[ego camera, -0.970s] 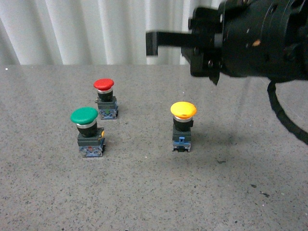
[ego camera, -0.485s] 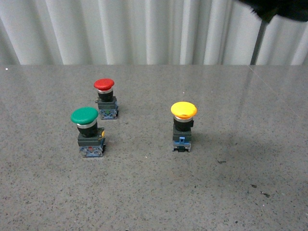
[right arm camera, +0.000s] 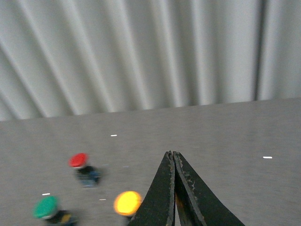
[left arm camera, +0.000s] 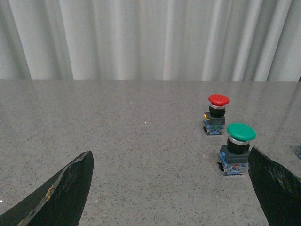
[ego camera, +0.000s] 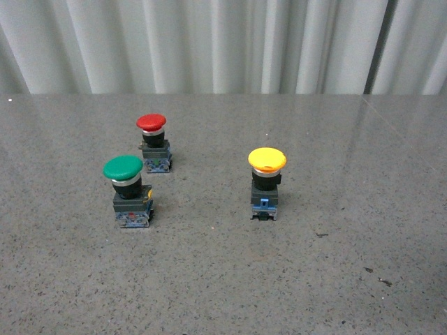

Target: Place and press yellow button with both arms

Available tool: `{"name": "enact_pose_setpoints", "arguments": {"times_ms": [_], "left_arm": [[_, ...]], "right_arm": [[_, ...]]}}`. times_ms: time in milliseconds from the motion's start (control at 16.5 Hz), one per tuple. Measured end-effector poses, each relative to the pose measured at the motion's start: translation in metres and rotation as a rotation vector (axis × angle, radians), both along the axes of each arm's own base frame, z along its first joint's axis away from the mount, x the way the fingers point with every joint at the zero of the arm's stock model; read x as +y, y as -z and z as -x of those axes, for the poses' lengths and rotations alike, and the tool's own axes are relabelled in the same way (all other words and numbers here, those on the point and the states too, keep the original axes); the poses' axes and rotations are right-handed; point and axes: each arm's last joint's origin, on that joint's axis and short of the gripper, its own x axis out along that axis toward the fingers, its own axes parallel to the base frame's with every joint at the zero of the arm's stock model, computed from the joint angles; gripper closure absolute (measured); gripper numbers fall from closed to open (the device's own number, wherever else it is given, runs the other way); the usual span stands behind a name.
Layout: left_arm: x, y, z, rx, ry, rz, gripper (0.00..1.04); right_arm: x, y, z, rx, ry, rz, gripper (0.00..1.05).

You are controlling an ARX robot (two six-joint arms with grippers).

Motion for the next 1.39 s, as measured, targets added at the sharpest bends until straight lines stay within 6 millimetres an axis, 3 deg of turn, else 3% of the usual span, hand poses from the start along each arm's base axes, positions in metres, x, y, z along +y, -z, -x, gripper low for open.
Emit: {"name": "enact_pose_setpoints", "arguments": {"times_ms": [61, 121, 303, 485, 788, 1394], "left_arm": [[0.000, 0.000, 0.000, 0.000, -0.001, 0.000, 0.07], [0.000, 0.000, 0.000, 0.000, 0.000, 0.000, 0.07], [0.000, 0.000, 0.000, 0.000, 0.000, 0.000, 0.07], [0.000, 0.000, 0.000, 0.000, 0.000, 0.000, 0.07], [0.000, 0.000, 0.000, 0.000, -0.001, 0.000, 0.07], [0.000, 0.000, 0.000, 0.000, 0.000, 0.000, 0.07]], "right_arm": [[-0.032, 0.020, 0.020, 0.016, 0.170, 0.129, 1.03], [-0.052, 0.035, 0.034, 0.032, 0.209, 0.175, 1.03], [-0.069, 0.043, 0.051, -0.047, 0.203, 0.174, 1.03], [-0.077, 0.066, 0.058, -0.015, 0.201, 0.192, 1.03], [-0.094, 0.080, 0.067, -0.020, 0.220, 0.197, 1.03], [-0.092, 0.100, 0.084, 0.009, 0.190, 0.201, 1.03]]}}
